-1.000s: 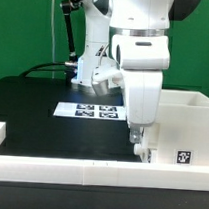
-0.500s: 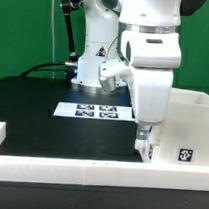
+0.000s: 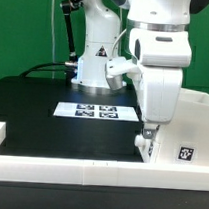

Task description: Assemble drawer

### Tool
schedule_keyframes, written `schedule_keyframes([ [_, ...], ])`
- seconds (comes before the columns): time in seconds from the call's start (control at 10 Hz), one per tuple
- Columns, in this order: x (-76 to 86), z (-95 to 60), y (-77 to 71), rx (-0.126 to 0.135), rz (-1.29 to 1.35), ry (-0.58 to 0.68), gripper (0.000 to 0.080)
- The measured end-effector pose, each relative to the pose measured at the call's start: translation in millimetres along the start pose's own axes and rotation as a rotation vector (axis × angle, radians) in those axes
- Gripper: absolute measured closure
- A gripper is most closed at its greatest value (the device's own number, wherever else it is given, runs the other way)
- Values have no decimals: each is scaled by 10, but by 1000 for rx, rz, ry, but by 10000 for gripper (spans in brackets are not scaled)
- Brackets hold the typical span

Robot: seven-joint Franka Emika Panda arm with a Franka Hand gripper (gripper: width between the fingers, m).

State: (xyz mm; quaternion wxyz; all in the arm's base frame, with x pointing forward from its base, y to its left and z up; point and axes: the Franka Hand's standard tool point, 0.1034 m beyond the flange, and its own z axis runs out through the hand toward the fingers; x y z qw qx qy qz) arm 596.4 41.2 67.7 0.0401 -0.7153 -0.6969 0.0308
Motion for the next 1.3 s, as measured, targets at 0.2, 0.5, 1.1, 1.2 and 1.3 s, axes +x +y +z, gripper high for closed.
schedule_keyframes([
  [0.2, -15, 1, 1, 0, 1, -1, 151],
  [0.5, -444, -36, -57, -14, -19, -14, 151],
  [1.1, -587, -59, -223, -16, 2, -20, 151],
  [1.2, -587, -57, -224, -16, 2, -19, 151],
  [1.3, -588, -56, -225, -16, 2, -19, 151],
])
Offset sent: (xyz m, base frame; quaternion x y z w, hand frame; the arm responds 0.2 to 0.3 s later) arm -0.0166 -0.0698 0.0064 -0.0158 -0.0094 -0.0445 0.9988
